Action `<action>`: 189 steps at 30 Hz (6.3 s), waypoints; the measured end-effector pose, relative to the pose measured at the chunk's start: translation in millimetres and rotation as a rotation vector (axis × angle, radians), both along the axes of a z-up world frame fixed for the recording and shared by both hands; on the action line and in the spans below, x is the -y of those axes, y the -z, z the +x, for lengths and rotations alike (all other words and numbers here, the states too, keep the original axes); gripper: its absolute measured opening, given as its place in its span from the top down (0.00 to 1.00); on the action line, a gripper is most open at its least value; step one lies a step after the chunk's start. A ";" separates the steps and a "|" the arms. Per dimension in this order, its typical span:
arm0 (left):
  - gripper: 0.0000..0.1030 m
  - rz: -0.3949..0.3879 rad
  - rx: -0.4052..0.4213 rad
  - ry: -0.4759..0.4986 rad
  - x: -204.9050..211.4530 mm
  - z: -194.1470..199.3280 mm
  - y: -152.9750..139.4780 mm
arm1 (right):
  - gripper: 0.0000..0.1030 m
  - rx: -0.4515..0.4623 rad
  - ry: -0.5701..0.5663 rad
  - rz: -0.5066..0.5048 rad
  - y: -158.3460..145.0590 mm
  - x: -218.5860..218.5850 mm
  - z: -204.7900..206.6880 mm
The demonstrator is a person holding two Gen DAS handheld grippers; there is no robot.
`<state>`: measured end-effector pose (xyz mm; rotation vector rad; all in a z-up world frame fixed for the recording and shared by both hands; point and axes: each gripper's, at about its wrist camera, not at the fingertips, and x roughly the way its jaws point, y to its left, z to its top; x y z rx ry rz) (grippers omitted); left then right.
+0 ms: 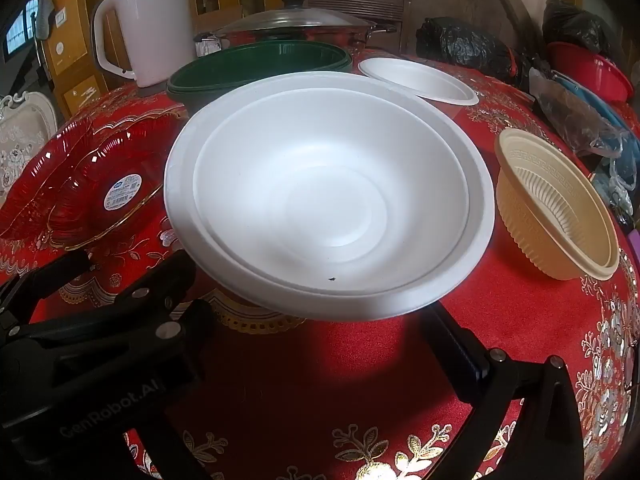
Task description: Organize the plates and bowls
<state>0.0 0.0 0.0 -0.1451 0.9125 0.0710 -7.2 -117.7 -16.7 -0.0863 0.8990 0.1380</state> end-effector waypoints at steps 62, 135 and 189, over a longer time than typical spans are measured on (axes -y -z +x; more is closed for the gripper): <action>0.00 0.000 0.000 0.000 -0.1 0.0 0.0 | 0.00 0.001 0.001 0.000 0.6 -0.2 -0.2; 0.65 0.016 -0.146 -0.405 -286.8 6.8 -13.2 | 0.65 -0.142 -0.586 0.026 -38.2 -271.5 119.8; 0.48 0.047 -0.030 -0.592 -310.8 -199.2 -15.3 | 0.44 -0.134 -0.736 0.144 -10.2 -255.6 -88.1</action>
